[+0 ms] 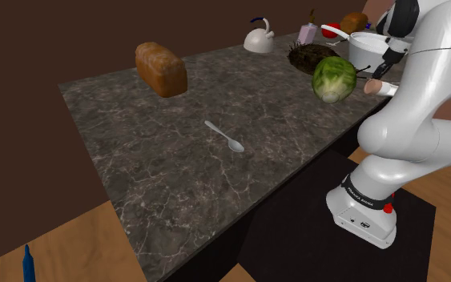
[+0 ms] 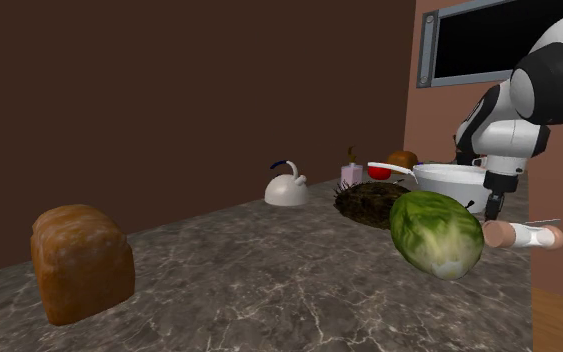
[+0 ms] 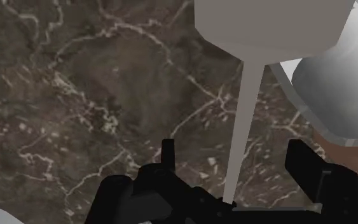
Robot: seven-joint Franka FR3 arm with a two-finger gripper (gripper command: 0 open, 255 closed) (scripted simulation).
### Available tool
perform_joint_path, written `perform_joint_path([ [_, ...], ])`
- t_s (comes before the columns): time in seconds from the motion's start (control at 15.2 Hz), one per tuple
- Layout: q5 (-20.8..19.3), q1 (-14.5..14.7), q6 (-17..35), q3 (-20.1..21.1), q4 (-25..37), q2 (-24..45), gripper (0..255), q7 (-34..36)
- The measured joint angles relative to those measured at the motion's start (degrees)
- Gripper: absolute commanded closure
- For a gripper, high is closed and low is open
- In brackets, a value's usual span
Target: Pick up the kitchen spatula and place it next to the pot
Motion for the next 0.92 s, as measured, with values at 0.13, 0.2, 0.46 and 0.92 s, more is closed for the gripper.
perform_joint_path([
  [0.13, 0.0, 0.0, 0.0, 0.0, -0.1, 0.0, 0, 0.0],
  [0.2, 0.0, 0.0, 0.1, 0.0, -0.1, 0.1, 0, 0.0],
  [0.46, -1.3, 0.2, -4.1, -0.8, 2.3, -2.0, 0, 1.0],
  [0.92, -1.7, 0.1, -5.5, -1.0, 3.2, -2.5, 0, 1.1],
])
